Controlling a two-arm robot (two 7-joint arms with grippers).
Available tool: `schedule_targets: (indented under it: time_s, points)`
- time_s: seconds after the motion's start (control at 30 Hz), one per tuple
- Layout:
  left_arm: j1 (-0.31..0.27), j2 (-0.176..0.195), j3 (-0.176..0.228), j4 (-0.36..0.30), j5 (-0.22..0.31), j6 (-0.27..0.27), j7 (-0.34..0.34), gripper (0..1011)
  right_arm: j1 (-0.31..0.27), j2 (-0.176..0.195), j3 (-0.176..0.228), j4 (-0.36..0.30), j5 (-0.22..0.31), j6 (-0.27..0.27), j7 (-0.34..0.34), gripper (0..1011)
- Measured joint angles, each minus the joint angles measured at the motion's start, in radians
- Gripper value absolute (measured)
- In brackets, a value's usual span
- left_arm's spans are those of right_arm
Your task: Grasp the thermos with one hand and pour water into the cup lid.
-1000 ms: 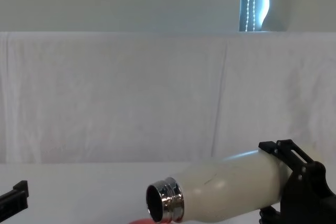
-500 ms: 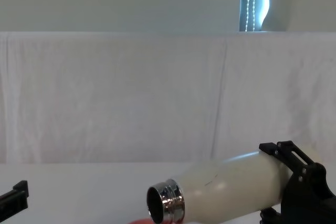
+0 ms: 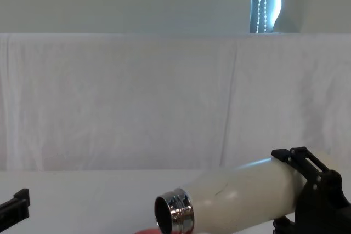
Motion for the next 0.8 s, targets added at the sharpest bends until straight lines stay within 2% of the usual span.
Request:
schedule_targets:
  time_s: [0.8]
  points:
    - [0.0, 0.0, 0.0, 0.0, 0.0, 0.0, 0.0, 1001, 0.001, 0.001, -0.002, -0.001, -0.006, 0.004, -0.005, 959]
